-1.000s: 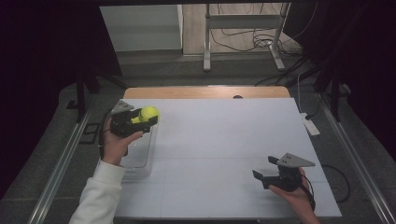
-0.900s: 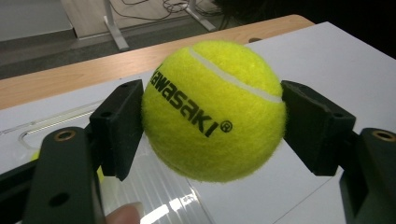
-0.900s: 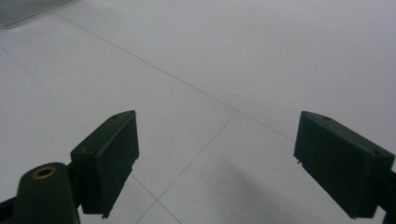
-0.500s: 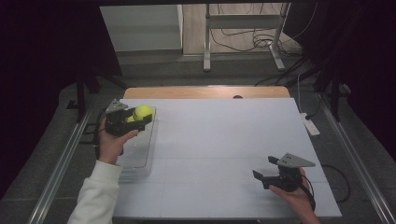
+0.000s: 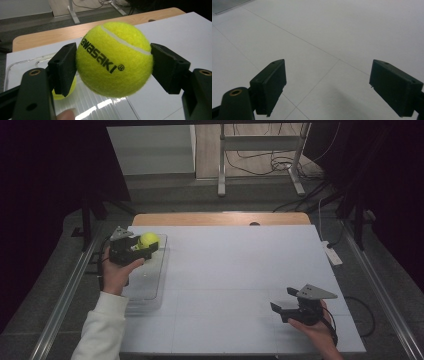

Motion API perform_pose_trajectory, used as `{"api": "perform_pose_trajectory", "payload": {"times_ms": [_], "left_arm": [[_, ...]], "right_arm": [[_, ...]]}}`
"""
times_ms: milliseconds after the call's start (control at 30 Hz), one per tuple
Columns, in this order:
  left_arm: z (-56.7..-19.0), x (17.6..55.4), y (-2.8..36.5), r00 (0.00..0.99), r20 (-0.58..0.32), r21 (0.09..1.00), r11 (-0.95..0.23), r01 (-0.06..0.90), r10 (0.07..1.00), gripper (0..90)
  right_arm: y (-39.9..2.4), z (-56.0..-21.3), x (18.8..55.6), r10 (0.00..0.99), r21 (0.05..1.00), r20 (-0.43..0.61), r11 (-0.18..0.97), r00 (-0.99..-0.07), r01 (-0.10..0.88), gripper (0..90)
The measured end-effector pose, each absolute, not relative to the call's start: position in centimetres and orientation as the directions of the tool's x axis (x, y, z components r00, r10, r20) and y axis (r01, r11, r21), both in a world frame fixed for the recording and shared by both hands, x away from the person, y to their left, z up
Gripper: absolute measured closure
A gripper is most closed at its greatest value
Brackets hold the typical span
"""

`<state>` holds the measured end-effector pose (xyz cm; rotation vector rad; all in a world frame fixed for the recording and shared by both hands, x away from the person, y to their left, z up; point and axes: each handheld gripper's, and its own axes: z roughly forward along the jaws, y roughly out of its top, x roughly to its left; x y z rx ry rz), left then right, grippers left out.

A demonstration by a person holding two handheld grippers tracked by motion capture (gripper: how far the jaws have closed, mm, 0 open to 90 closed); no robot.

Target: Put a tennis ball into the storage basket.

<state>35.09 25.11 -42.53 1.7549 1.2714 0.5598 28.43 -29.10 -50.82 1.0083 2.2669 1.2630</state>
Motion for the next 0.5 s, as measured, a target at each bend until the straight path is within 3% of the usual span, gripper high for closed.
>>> {"api": "perform_pose_trajectory", "payload": {"times_ms": [500], "left_arm": [[-42.9,35.3,26.3,0.336,-0.125,0.839,-0.081,0.538,0.933,26.8]], "right_arm": [[-29.1,-50.8,28.4,0.731,0.842,0.033,0.347,-0.682,0.413,14.5]]}}
